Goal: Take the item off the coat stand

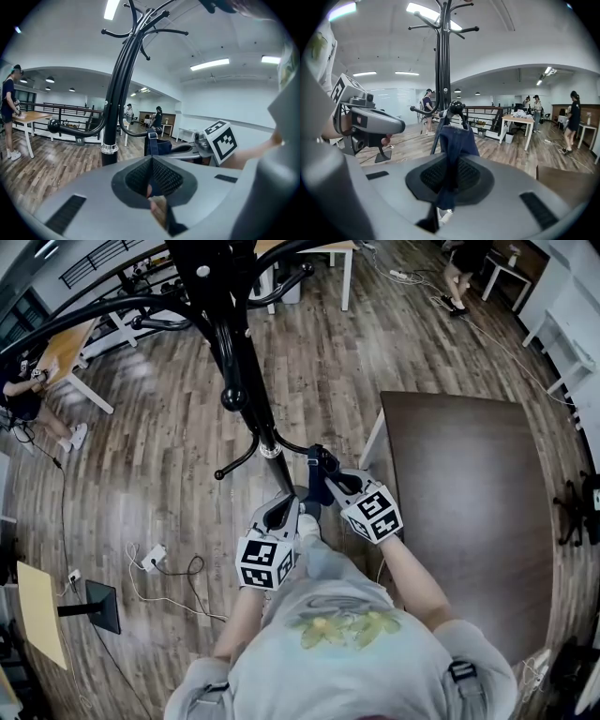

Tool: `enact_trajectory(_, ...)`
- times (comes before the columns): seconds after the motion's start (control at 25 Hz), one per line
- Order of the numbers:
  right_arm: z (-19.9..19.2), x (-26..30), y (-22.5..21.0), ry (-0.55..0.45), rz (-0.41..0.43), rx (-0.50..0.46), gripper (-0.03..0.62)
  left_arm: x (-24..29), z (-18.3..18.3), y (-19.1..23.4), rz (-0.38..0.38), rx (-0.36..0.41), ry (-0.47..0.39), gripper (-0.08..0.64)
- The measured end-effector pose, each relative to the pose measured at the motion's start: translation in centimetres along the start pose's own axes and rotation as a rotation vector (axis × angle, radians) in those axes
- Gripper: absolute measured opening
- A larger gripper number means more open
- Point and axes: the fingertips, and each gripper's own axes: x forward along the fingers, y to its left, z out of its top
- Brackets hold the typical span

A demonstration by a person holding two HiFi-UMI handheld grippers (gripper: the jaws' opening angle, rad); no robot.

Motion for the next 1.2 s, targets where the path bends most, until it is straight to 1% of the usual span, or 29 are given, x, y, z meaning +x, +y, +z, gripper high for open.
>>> enact_trajectory(0.64,3.2,-1.5,0.1,-0.063,0.0,-0.026,0.025,0.1,0.3,-0.5,-0.015,0.005,-0.002,0.015)
enact_trajectory(1.04,4.5,-3.2,-0.5,-0.111,-0.029,-0.015,0.026,0.1,0.5,0.1,-0.004,0.001,-0.009,0.015)
enact_trajectory(1.2,4.6,-4.5,-0.9,-0.126,-0.048,0.004,0.026,0.0,0.7,0.0,-0.003,0.005,-0.012,0.015)
